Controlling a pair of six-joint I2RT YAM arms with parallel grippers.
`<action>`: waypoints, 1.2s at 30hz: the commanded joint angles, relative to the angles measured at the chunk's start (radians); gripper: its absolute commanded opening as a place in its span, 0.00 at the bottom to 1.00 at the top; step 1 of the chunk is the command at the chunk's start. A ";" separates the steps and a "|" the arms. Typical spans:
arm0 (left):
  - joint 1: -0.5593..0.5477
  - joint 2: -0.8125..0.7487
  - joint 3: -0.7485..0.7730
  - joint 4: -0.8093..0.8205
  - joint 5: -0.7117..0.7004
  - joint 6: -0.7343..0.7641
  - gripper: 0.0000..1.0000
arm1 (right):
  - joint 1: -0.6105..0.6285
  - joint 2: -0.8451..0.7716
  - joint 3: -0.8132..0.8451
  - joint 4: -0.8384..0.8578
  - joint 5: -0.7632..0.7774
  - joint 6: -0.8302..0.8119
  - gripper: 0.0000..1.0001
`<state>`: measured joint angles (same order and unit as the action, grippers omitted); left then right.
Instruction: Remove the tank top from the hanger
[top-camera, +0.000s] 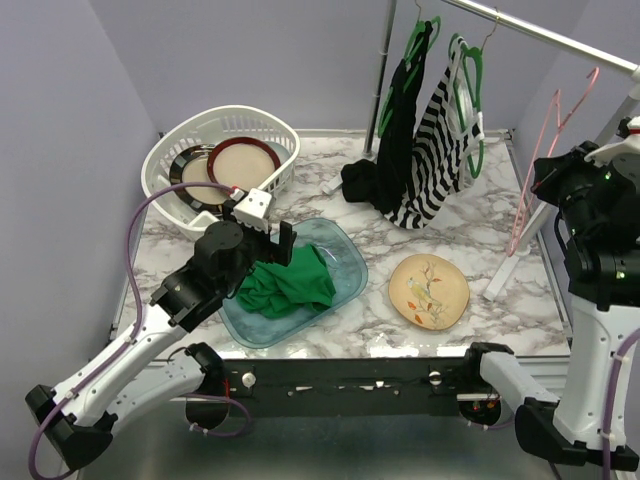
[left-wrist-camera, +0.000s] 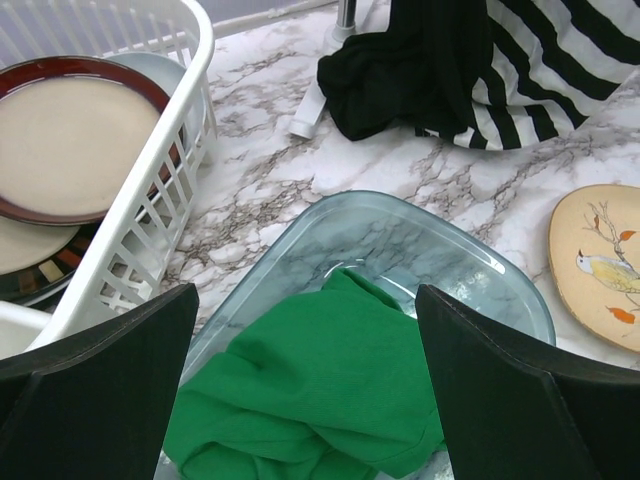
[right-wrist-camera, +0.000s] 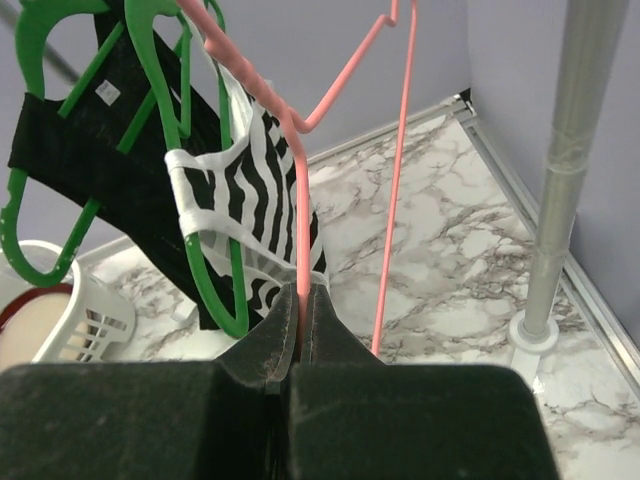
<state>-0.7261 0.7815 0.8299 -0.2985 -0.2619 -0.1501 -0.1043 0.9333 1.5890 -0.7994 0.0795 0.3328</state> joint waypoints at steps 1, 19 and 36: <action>0.004 -0.036 -0.009 0.029 -0.014 0.001 0.99 | 0.003 0.074 0.026 0.140 -0.046 -0.026 0.01; 0.002 -0.039 0.002 0.015 0.024 -0.006 0.99 | 0.005 0.289 0.143 0.249 0.031 -0.032 0.01; 0.004 -0.034 0.000 0.010 0.013 -0.006 0.99 | 0.002 0.288 0.103 0.201 0.146 -0.024 0.07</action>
<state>-0.7261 0.7509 0.8276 -0.2928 -0.2531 -0.1513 -0.1040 1.2327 1.6932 -0.5800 0.1696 0.3130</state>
